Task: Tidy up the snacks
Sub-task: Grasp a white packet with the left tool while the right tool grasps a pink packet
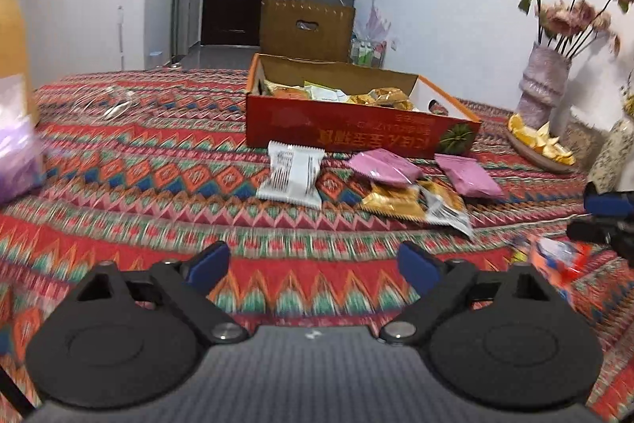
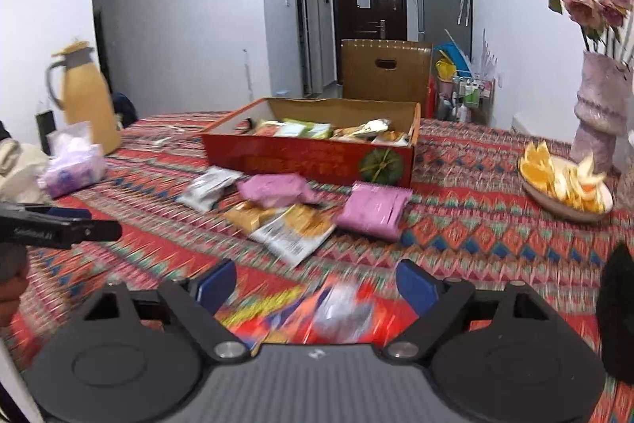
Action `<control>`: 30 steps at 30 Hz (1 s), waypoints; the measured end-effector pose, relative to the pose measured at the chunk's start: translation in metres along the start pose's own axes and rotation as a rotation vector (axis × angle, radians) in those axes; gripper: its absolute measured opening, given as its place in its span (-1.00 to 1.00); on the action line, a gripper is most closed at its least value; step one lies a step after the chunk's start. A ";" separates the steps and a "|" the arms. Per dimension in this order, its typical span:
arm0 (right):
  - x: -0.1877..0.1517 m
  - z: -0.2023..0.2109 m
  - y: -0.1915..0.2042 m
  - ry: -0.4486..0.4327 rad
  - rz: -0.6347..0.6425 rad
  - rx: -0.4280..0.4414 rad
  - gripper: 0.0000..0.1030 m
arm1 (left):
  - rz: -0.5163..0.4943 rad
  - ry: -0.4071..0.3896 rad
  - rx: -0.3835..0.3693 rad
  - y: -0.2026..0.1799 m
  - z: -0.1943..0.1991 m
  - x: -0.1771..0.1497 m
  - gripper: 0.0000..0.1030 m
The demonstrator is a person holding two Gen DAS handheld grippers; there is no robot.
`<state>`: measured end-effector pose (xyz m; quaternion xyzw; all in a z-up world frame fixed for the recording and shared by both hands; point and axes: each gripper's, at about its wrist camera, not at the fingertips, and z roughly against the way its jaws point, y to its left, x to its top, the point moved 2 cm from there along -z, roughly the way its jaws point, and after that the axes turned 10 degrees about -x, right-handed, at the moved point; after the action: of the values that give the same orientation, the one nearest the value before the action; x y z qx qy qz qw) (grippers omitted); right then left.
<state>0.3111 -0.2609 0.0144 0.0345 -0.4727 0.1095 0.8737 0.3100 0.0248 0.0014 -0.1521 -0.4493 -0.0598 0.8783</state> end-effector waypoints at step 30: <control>0.042 -0.180 -0.015 0.138 0.069 -0.054 0.17 | -0.043 0.029 0.009 0.050 -0.132 0.043 -0.20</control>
<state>0.4838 -0.2392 -0.0494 -0.0132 -0.4151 0.1288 0.9005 0.4492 0.0312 -0.0468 -0.1377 -0.4398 -0.0790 0.8840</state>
